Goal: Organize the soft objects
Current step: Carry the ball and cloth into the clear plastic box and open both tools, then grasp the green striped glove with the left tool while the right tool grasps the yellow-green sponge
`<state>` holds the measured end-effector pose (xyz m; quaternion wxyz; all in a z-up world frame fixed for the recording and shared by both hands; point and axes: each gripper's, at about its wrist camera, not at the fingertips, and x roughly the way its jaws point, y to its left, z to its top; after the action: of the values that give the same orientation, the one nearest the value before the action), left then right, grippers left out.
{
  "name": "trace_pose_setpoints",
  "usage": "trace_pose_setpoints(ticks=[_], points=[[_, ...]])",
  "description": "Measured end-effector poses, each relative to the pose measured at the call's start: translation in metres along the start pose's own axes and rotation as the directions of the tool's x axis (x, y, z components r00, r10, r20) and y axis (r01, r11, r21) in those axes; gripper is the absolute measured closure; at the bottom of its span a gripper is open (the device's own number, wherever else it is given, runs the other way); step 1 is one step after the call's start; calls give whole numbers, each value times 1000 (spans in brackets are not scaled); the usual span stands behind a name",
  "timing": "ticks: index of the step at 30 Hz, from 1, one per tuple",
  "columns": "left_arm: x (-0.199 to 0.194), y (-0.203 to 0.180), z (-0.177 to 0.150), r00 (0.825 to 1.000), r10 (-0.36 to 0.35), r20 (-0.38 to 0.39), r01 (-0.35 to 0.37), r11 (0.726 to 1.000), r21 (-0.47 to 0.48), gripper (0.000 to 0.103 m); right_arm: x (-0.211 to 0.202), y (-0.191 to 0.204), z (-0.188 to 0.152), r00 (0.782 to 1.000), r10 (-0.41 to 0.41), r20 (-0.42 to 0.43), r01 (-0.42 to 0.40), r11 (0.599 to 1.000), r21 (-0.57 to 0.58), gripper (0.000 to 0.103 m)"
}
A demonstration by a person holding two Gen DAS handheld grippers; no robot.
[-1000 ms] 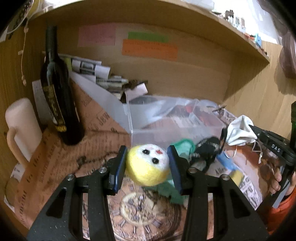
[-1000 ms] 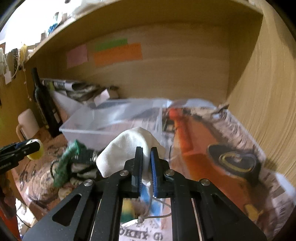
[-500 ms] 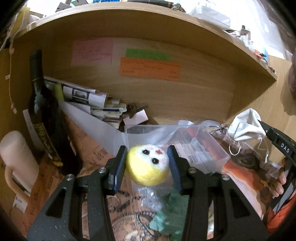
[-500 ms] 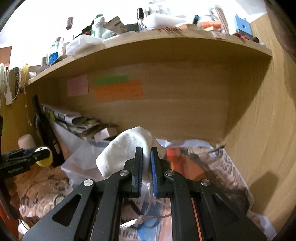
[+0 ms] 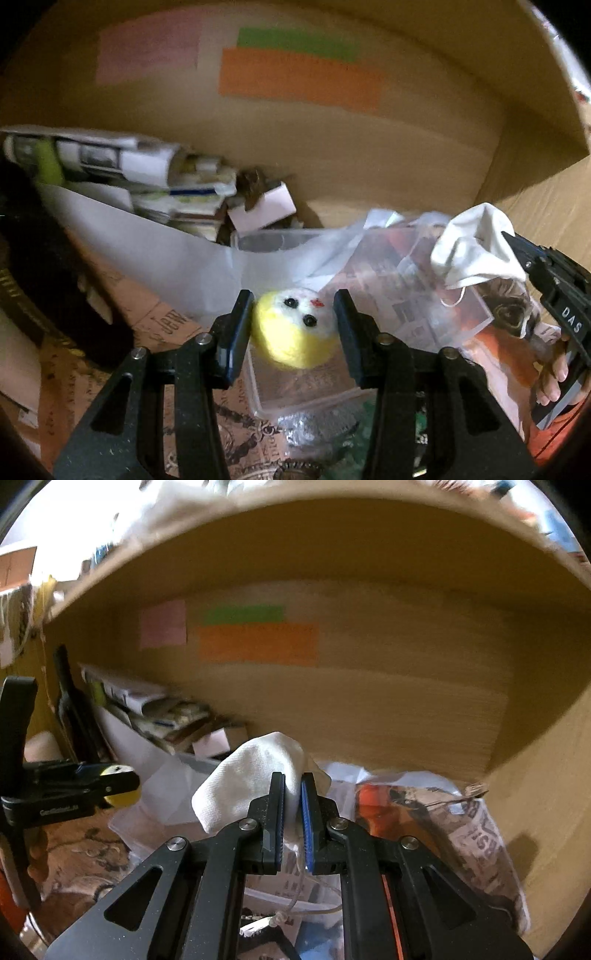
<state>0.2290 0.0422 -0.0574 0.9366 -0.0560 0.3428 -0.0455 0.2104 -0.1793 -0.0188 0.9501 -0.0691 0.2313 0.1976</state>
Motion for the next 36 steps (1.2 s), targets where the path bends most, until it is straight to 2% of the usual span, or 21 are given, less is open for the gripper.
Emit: trace_pose_setpoints(ticks=[5,10,15,20,25,27,29,32,36], points=[[27,-7,2,998,-7,-69,8,1000,26,59,33,1,-8,995,15,-94,-17,1000,-19,95],[56,-21,2,991,11,-134,-1,997,79,59,63,-5,-21,979,37,-202,-39,999,-6,95],[68,-31,-1,985,9,-174,9,994,104,57,78,-6,-31,963,39,-268,-42,999,-2,95],[64,-35,-4,987,16,-157,4,992,126,43,79,-3,-33,958,48,-281,-54,998,-13,94],[45,-39,-2,993,15,-116,0,992,128,42,72,-1,-30,960,51,-274,-60,998,-24,90],[35,-40,0,996,18,-91,-6,992,126,30,65,-1,-26,967,47,-252,-57,998,-31,82],[20,-41,0,998,27,-54,-21,993,119,24,54,-1,-21,975,39,-218,-48,998,-36,57],[2,-43,0,999,35,-7,-34,992,125,14,33,-1,-15,989,31,-148,-37,999,-35,29],[-31,-50,-6,996,53,66,-62,988,144,4,8,-1,-8,997,22,-80,-25,999,-31,17]])
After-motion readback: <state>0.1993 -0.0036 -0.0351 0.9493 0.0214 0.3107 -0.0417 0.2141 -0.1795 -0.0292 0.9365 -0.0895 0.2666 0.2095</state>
